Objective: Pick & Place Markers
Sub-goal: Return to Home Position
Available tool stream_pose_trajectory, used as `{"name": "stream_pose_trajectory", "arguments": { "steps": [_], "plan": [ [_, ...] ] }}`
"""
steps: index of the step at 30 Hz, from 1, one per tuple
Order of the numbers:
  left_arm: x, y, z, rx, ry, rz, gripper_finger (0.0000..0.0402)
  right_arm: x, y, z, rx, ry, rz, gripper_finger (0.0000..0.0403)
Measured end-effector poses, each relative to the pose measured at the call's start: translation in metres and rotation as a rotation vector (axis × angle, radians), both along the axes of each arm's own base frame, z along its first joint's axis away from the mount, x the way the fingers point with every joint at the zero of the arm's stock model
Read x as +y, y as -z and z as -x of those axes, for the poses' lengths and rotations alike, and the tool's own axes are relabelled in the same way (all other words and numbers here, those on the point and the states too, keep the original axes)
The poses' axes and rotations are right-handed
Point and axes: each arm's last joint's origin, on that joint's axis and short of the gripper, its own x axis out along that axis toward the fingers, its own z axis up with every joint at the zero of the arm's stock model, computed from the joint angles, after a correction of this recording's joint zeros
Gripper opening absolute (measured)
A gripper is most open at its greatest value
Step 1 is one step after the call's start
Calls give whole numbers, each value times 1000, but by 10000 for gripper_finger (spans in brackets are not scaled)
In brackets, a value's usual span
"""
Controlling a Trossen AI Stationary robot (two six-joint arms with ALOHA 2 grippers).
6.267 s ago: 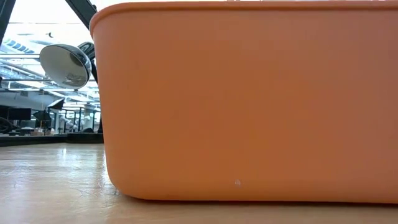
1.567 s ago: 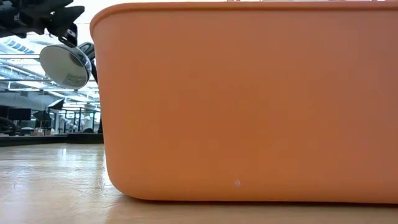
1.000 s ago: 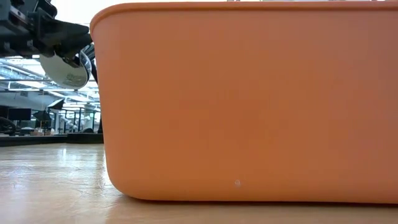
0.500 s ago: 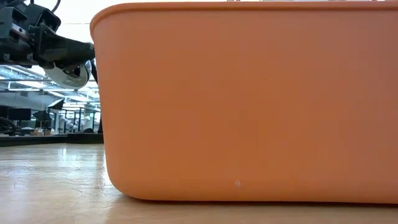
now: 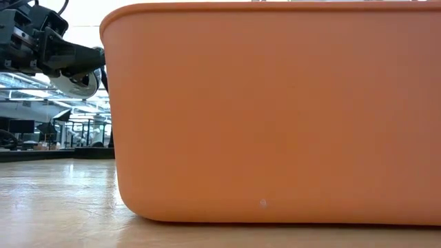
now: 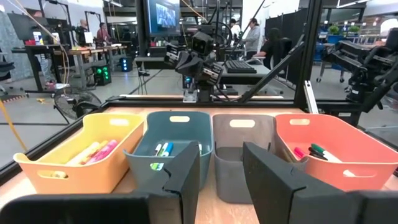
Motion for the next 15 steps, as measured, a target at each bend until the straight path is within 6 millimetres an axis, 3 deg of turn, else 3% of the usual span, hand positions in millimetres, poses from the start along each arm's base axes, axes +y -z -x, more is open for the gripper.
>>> {"name": "stream_pose_trajectory", "arguments": {
  "steps": [4,10,15],
  "plan": [
    [0,0,0,0,0,0,127,0,0,0,1,0,4,11],
    [0,0,0,0,0,0,127,-1,-2,0,155,-9,389,11],
    [0,0,0,0,0,0,127,-1,-2,0,183,-12,458,11]
  ]
}}
